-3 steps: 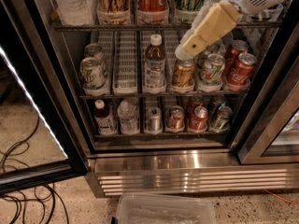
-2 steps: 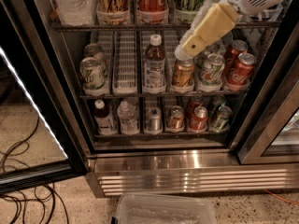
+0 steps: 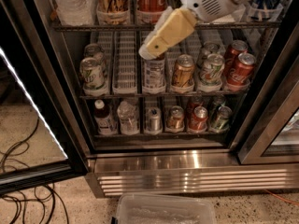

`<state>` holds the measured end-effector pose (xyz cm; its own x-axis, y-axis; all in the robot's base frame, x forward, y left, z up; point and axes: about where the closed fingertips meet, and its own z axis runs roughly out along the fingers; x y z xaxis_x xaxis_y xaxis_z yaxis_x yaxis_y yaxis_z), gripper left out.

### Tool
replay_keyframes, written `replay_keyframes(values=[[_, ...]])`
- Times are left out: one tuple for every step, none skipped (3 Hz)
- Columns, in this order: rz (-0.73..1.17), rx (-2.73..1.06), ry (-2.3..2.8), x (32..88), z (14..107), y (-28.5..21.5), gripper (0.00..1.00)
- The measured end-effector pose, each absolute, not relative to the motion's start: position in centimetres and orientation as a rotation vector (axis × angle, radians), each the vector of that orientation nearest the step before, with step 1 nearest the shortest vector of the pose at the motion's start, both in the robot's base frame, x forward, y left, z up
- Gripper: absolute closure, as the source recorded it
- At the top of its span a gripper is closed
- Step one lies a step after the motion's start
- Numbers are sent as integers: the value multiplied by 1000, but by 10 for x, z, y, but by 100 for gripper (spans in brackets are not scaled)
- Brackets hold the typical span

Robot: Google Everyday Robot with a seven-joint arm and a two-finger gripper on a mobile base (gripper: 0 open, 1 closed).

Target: Pick orange can from top shelf of fridge

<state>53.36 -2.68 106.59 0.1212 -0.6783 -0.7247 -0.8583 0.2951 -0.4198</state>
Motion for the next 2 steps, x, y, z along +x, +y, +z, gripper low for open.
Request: replay_keyframes(values=[[283,-1352,1553,551,1071,11,0],[275,-1285,1528,557,1081,46,0]])
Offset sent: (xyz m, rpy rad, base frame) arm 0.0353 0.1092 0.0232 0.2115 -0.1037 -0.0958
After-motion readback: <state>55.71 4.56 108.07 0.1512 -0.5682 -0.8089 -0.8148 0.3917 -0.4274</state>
